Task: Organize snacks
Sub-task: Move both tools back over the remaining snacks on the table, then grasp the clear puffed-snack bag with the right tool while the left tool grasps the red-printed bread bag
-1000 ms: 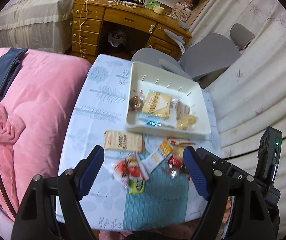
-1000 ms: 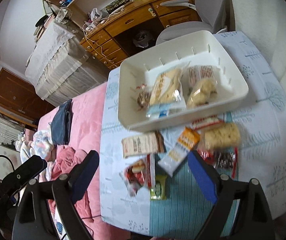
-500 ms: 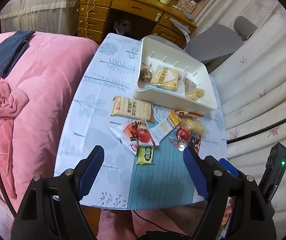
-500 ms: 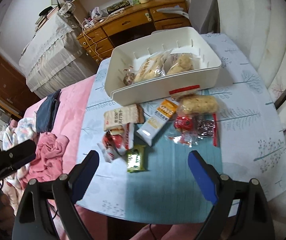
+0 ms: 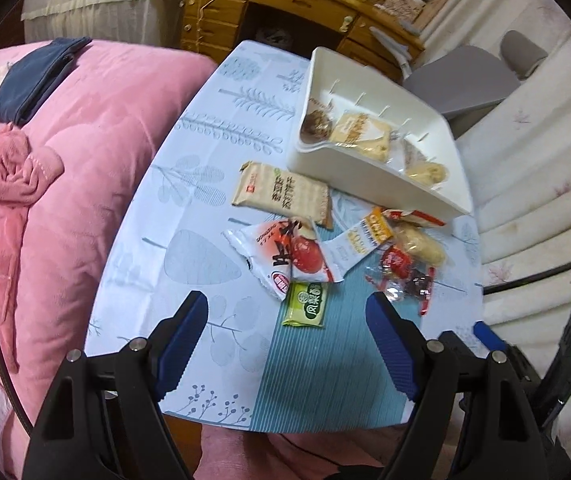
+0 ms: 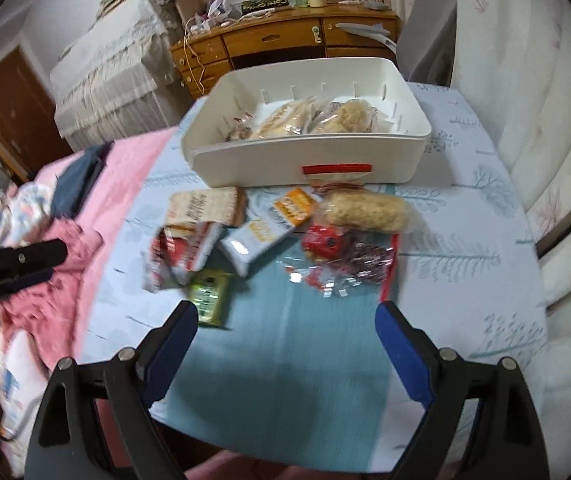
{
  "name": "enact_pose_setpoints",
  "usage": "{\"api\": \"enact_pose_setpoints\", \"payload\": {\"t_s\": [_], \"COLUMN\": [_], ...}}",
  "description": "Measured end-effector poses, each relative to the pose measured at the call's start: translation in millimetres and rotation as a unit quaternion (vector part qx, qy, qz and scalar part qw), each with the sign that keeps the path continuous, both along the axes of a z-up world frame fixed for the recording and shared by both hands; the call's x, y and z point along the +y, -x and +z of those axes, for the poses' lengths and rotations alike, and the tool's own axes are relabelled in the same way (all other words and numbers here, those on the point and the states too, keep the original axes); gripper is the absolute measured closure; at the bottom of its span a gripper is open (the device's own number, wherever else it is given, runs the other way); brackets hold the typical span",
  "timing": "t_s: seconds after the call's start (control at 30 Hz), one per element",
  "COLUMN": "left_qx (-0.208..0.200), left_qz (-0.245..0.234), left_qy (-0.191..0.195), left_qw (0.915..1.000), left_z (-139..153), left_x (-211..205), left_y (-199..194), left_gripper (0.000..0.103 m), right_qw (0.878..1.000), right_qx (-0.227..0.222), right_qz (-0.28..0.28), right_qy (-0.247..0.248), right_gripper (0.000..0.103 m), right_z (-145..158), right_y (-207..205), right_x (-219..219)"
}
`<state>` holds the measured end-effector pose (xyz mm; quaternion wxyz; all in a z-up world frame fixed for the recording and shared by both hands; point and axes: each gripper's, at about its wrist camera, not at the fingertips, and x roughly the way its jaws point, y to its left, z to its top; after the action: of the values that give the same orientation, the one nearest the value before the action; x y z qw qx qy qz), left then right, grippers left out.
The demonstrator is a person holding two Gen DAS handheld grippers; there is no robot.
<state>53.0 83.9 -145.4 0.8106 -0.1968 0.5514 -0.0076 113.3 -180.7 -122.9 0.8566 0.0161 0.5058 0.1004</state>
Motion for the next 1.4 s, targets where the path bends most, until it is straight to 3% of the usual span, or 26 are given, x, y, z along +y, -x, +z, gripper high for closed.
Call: {"api": "enact_pose_setpoints", "payload": {"t_s": [0.47,0.63,1.03,1.3,1.4], "left_qx": [0.062,0.076,0.122,0.145,0.154], "left_qz": [0.084,0.11,0.159,0.173,0.178], "left_qy": [-0.013,-0.009,-0.018,-0.04,-0.048], "left_qw": [0.9944,0.9909,0.9796,0.9733,0.9707], "left_z": [-59,-79,-115,-129,-134], "left_x": [-26,-29,-30,-24,-21], "left_y": [-45,-64,-89,-104,-106], "left_gripper": [0.023,0.023,0.021,0.021,0.029], "right_qw": [0.992,0.987,0.968,0.963,0.96], "right_qx": [-0.005,-0.029,-0.023,-0.012,-0.013], "right_qz": [0.076,0.101,0.202,0.237,0.245], "right_qy": [0.101,0.121,0.146,0.131,0.133], "right_gripper": [0.012,0.013,0.018,0.025,0.025], "right_z": [-34,-44,-79,-95,-100], "right_y": [-67,-90,-119,-137,-139], "right_x": [-45,-53,-47,-39,-36]}}
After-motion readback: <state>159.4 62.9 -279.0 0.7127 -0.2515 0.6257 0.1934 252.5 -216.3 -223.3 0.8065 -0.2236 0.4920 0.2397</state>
